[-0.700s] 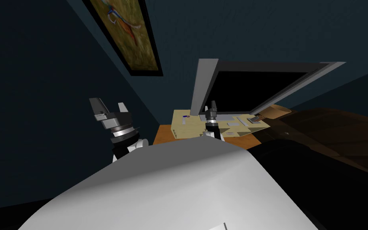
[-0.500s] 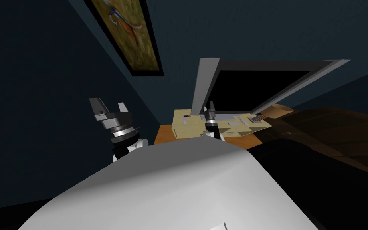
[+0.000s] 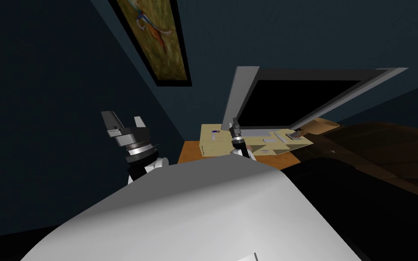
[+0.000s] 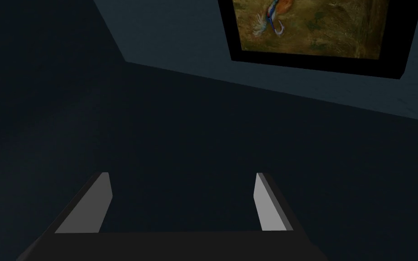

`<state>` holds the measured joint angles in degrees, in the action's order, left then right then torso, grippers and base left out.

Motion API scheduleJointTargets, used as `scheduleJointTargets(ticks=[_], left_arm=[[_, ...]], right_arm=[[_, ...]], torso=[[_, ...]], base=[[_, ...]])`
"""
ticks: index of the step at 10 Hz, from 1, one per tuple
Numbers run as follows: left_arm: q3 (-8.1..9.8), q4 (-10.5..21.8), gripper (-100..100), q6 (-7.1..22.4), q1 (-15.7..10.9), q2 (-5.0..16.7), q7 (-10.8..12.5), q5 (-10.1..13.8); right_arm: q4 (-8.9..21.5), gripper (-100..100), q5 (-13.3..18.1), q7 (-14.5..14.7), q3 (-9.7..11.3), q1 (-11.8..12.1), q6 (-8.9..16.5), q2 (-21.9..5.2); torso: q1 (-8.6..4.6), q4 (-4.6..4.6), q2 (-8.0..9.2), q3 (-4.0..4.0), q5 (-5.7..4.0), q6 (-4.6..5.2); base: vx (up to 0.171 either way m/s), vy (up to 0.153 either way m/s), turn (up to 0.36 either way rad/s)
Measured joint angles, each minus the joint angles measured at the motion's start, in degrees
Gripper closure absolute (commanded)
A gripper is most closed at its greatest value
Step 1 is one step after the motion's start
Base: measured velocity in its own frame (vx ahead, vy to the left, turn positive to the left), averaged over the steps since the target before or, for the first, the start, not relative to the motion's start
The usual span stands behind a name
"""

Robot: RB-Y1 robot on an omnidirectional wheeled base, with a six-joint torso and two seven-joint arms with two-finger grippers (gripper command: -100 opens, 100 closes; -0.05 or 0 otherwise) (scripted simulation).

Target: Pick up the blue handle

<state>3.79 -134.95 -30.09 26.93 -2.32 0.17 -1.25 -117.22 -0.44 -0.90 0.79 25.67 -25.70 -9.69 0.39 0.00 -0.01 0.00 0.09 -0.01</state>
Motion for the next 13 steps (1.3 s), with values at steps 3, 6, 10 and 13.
scheduleJointTargets(ticks=[3, 6, 10, 13], left_arm=[[0.00, 0.00, 0, 0.00, 0.00, 0.00, 0.00, 0.00], [0.00, 0.00, 0, 0.00, 0.00, 0.00, 0.00, 0.00], [0.00, 0.00, 0, 0.00, 0.00, 0.00, 0.00, 0.00], [0.00, 0.00, 0, 0.00, 0.00, 0.00, 0.00, 0.00]], right_arm=[[4.34, -100, 0.96, 0.83, 0.90, -1.94, -1.55, -3.09], [9.08, -100, 1.75, 1.47, 1.57, -3.41, -2.92, -5.83], [16.55, -100, 3.72, 3.08, 3.31, -6.51, -5.01, -10.73], [21.24, -100, 5.00, 4.17, 4.39, -7.92, -5.86, -14.11]], torso=[[0.10, -0.01, -0.04, -0.02, 0.02, 0.00], [-0.05, 0.00, 0.00, -0.01, 0.00, 0.01], [0.16, -0.01, -0.04, -0.02, 0.04, -0.01], [-0.09, -0.01, -0.06, -0.03, -0.01, 0.02]], base=[[0.006, 0.115, 0.037], [0.002, 0.103, 0.044], [0.008, 0.119, 0.059], [0.021, 0.095, 0.073]])
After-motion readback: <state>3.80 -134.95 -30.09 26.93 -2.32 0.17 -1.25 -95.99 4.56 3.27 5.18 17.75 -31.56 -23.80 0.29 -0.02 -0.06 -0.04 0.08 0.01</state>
